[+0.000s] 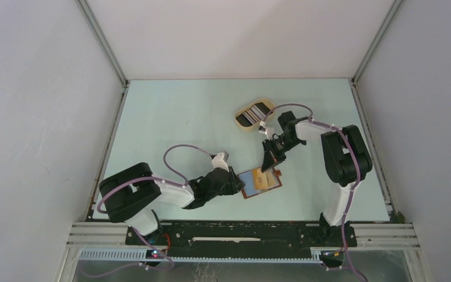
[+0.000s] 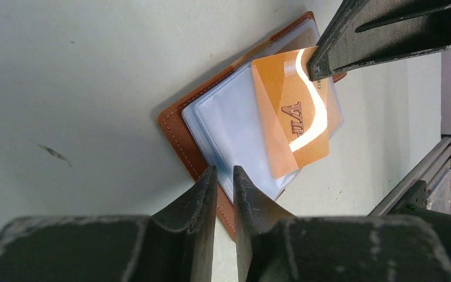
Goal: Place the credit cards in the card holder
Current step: Insert the credit card into the card holder.
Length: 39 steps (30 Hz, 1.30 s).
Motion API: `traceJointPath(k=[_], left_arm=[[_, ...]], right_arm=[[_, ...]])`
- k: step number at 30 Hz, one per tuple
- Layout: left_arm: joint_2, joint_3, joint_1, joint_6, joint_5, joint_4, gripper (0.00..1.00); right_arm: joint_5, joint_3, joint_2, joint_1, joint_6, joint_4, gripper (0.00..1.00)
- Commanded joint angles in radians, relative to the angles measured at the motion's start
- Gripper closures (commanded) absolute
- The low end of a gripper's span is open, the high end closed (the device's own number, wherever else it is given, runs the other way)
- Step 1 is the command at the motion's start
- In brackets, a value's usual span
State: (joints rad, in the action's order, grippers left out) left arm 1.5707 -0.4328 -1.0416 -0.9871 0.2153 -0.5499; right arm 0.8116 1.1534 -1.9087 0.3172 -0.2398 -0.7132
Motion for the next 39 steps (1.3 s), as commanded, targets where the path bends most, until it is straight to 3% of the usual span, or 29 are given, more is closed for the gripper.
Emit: traceJointPath(k=[1, 12, 39], left_arm=[[0.025, -0.027, -0.008, 0.008, 0.024, 0.076, 0.79], [0.025, -0.028, -0.009, 0.01, 0.03, 0.076, 0.79], [0.038, -0.044, -0.009, 0.027, 0.008, 0.071, 0.8]], right_arm=[[-0.06, 0.019, -0.003, 0.016, 0.004, 0.012, 1.0], [-0.129, 0.038, -0.004, 0.023, 0.031, -0.036, 1.0], [-0.075, 0.052, -0.046, 0.048, 0.063, -0.018, 1.0]])
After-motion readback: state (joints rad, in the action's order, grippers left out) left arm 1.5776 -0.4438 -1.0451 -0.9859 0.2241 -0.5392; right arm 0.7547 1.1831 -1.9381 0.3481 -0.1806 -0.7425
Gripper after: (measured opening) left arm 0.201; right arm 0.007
